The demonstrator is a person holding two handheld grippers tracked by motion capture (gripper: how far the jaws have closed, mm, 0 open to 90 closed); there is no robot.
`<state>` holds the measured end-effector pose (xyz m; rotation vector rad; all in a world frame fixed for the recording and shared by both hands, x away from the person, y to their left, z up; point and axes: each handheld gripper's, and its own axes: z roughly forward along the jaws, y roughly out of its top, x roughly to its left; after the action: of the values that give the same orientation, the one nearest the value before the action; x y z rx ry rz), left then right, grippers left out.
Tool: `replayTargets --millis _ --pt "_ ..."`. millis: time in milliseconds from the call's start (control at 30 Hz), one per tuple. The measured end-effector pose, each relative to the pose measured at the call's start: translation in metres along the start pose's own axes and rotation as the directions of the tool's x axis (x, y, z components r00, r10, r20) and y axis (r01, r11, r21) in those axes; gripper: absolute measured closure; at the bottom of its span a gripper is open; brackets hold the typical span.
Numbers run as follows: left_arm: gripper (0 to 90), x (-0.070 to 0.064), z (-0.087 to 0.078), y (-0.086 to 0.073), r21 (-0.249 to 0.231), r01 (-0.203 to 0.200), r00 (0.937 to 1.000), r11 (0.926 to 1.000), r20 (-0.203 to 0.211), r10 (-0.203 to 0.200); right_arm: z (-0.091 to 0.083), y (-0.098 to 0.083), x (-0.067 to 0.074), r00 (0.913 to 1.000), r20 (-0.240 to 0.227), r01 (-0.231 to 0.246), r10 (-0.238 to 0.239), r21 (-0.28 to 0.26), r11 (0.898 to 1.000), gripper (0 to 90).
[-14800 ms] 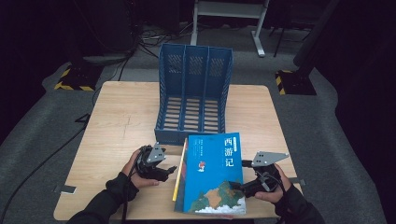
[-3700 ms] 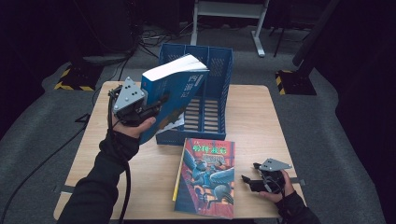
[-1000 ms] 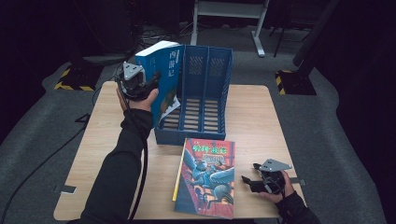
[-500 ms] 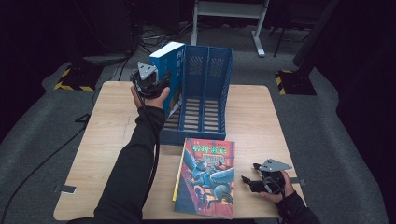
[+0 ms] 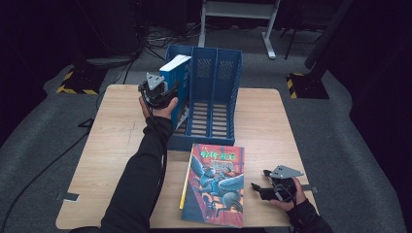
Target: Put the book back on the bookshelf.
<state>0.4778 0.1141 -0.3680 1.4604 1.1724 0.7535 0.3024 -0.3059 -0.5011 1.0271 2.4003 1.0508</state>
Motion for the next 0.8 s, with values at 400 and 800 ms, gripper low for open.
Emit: replayTargets --millis 400,800 --pt "58.9 0.002 -0.009 -0.001 0.03 -0.031 0.9995 0.999 0.011 0.031 0.0 0.0 0.0 1.0 0.002 0.0 0.0 0.0 1.0 26.4" --pt "56.0 0.003 -0.024 -0.011 0.041 -0.05 0.9985 0.9979 0.023 0.049 0.0 0.0 0.0 1.0 0.003 0.001 -0.001 -0.001 1.0 26.4"
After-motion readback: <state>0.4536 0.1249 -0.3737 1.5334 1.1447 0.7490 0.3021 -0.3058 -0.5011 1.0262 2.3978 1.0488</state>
